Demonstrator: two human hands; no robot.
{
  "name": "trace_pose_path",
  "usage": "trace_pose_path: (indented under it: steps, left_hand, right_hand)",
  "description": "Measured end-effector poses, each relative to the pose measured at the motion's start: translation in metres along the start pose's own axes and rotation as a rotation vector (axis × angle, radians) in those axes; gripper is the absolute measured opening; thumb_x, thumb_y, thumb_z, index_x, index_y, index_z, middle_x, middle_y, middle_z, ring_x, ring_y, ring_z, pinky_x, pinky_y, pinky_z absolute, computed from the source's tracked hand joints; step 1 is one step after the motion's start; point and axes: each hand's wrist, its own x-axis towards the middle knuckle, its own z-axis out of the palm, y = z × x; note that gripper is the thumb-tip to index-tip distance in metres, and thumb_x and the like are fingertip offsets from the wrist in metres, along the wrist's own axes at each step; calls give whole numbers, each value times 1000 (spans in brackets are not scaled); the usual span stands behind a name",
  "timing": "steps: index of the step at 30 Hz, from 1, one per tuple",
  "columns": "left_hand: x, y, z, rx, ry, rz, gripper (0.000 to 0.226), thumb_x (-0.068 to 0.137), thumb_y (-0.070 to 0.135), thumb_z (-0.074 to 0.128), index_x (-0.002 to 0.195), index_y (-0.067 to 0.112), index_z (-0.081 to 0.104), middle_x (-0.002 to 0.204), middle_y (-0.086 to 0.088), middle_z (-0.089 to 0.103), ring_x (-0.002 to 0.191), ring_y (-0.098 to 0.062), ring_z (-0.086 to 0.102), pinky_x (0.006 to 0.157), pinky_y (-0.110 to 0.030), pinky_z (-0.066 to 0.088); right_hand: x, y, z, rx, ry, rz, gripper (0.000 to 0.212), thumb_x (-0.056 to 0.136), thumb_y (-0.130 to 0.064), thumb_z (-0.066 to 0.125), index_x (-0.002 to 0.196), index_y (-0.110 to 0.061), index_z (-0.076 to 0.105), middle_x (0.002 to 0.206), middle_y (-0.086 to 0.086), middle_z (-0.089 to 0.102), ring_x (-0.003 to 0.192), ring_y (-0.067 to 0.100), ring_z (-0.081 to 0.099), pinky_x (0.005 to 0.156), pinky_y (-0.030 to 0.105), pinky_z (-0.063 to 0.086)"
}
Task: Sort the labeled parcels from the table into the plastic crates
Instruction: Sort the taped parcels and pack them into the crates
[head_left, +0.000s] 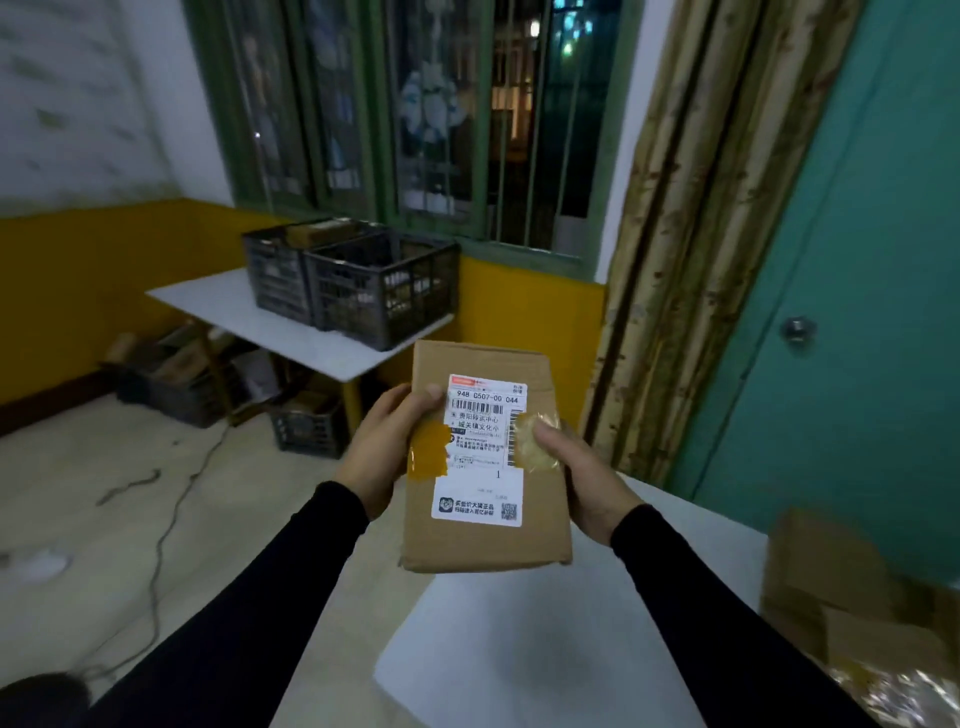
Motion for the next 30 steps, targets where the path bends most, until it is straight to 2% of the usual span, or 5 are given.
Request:
trace_pose_path:
  steps: [5,9,11,16,30]
  left_hand:
    - [22,14,-121,27,-12,-7,60,81,60,66,131,29,56,118,2,70,105,-20,69,96,-46,52]
    - [45,15,-214,22,-29,-56,68,71,69,70,131,42,53,125,9,67,116,-19,64,106,-52,42]
    - [58,16,-250,5,-44,-69,73,71,66,72,135,39,50,126,6,67,117,-22,63,107,-53,41]
    - [109,27,-319,-13,-2,-35,63,80,49,68,137,27,51,127,-1,67,115,-27,64,106,-51,44]
    - [364,114,-477,22,211,27,36,88,35,66,122,21,65,112,-9,73,101,-32,69,88,-42,53]
  right_hand:
    - [80,17,114,33,23,-46,62,72,-48,73,127,-21,63,119,11,71,110,34,66,103,58,45]
    - [143,39,194,62,44,-34,51,76,-44,72,121,-21,66,115,11,72,106,33,69,101,59,47]
    - [175,50,223,78,62,-29,44,81,-43,70,120,-22,67,114,10,73,104,33,69,99,59,48]
    - [266,63,280,98,3,35,78,61,-66,78,127,-27,64,119,12,70,107,37,68,98,64,47]
    - [580,50,388,112,-198,37,67,80,-67,63,137,-32,54,127,4,67,115,29,66,103,53,47]
